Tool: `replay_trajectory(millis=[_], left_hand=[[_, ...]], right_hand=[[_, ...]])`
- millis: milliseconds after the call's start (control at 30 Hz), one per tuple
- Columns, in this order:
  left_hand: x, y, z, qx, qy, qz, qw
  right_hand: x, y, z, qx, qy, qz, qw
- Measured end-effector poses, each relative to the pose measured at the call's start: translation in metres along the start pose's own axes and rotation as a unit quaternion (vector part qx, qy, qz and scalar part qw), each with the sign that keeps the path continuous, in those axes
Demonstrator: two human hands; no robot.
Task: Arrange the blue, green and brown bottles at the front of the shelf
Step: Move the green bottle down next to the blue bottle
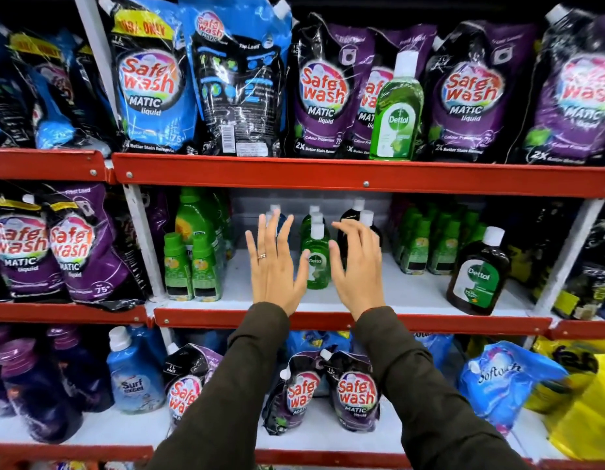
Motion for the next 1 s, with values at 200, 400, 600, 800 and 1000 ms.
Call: replay_trajectory(millis=[200, 400, 600, 800, 1000], left_hand=[[-0.026, 0.057, 0.046, 0.045, 0.019, 0.069, 0.996], [-0.034, 0.113, 0.071, 0.07, 0.059, 0.057, 0.994], [-0.018, 0.129, 0.062, 0.064, 0.12, 0.022, 0.99], [-0.016, 0.131, 0.061, 0.068, 0.124, 0.039, 0.989], [-0.016, 0.131, 0.062, 0.064, 0.126, 0.037, 0.989]], right_hand=[[-0.052, 0.041, -0.01, -0.038, -0.041, 0.1, 0.993], [-0.102, 0.107, -0.005, -0.008, -0.025, 0.149, 0.988], [-0.121, 0.168, 0.017, 0.118, 0.114, -0.01, 0.986], [-0.122, 0.189, 0.03, 0.202, 0.212, -0.101, 0.951], [-0.119, 0.187, 0.037, 0.177, 0.25, -0.061, 0.95]])
Point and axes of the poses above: each hand's wrist, its own y-axis towards the middle knuckle, its own x-axis out of the palm, z = x × y, the point moved 4 cm from there along y, towards the middle knuckle, and after that the axes turned 3 degrees about -z, right-handed, at the moved point
